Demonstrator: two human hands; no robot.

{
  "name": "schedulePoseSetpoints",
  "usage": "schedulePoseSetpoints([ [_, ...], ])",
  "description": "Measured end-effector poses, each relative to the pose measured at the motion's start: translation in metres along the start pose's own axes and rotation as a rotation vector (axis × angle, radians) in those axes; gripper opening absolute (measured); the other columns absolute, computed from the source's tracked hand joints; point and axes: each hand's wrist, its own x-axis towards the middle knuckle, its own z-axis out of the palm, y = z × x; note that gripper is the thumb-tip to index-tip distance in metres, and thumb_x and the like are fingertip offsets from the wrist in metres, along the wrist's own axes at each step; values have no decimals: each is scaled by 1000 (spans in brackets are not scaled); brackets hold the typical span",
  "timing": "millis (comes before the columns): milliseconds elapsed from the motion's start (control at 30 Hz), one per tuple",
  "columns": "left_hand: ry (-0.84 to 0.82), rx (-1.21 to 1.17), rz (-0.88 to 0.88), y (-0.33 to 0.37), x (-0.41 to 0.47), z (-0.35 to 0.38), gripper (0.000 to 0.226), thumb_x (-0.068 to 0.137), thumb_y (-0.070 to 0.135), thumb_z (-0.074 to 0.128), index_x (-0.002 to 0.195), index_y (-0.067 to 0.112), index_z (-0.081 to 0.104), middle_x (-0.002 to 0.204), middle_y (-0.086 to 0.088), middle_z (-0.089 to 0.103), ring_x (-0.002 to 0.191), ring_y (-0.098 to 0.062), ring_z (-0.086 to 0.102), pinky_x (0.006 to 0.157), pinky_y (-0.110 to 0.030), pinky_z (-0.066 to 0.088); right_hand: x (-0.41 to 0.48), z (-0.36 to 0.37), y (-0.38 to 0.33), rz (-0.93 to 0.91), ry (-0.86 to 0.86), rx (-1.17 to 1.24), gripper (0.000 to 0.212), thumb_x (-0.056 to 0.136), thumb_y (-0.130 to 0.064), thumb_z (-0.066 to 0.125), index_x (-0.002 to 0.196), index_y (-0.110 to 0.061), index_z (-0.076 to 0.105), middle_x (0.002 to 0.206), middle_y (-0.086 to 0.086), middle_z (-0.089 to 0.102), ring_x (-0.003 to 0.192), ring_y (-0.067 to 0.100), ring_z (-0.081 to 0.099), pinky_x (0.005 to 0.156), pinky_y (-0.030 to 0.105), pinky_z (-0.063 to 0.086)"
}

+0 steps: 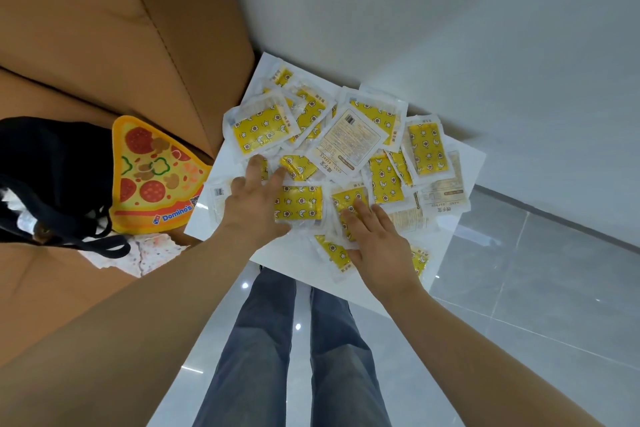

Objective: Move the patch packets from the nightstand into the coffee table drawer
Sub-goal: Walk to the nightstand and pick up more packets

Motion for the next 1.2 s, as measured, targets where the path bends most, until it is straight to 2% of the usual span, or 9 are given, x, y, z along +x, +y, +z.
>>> schedulePoseSetpoints([
  [100, 99, -91, -38, 3, 2, -10, 96, 61, 50, 82, 139, 24, 32, 146, -11, 16, 116, -37, 43, 92, -46, 47, 0, 2, -2, 17, 16, 21, 60, 95, -29, 53, 149, -24, 26, 160, -2, 12, 147, 27, 12, 92, 44, 53],
  [167, 139, -64, -100, 3, 6, -17, 106, 56, 56, 82, 141, 23, 27, 146, -11, 16, 121, -37, 38, 94, -48, 46, 1, 3, -3, 30, 1, 17, 65, 95, -31, 52, 151, -25, 19, 161, -1, 6, 147, 28, 9, 95, 45, 51],
  [300, 59, 68, -106, 2, 25, -20, 131, 54, 71, 74, 149, 31, -6, 156, -8, -18, 144, -38, -9, 112, -57, 19, 3, 4, -4, 68, -12, 7, 76, 93, -40, 53, 151, -27, 7, 161, 1, -3, 147, 31, 5, 101, 46, 46],
  [400, 63, -13, -29, 6, 47, -26, 126, 60, 70, 71, 150, 30, -7, 156, -7, -24, 144, -38, -17, 115, -60, 10, 4, 6, -4, 73, -8, 18, 76, 92, -41, 54, 151, -28, 7, 161, 0, -5, 148, 30, 3, 100, 46, 46],
  [567, -57, 21, -63, 15, 89, -49, 117, 65, 70, 67, 147, 40, -10, 157, -4, -23, 143, -43, -13, 110, -66, 15, 6, 6, -3, 80, -12, 24, 78, 90, -41, 58, 150, -29, 10, 161, 0, -2, 147, 30, 6, 102, 47, 46],
  [700, -155, 24, -11, 15, 101, -52, 113, 68, 60, 73, 148, 41, -4, 158, -8, -10, 143, -44, 0, 108, -66, 22, 9, 4, 0, 71, 4, 34, 76, 88, -40, 60, 149, -29, 17, 160, 1, 6, 145, 31, 15, 102, 46, 46],
  [867, -127, 105, 42, 14, 105, -55, 99, 76, 53, 69, 150, 35, 6, 155, -15, 8, 132, -43, 29, 104, -56, 37, 9, 4, 1, 67, 7, 29, 75, 89, -43, 58, 149, -30, 16, 160, 0, 7, 145, 30, 16, 103, 44, 44],
  [967, -70, 204, 136, 14, 106, -61, 80, 86, 46, 60, 150, 25, 16, 142, -21, 30, 114, -40, 51, 90, -41, 46, 8, 3, 1, 62, -10, 24, 75, 90, -44, 57, 150, -31, 13, 161, -1, 4, 146, 29, 15, 106, 43, 41],
  [1200, -86, 273, 210, 9, 107, -64, 65, 94, 33, 51, 149, 20, 19, 132, -22, 39, 102, -39, 56, 76, -36, 44, 7, -5, 9, -13, -34, 15, 67, 92, -45, 53, 149, -28, 22, 160, -2, 12, 146, 25, 19, 108, 39, 37],
])
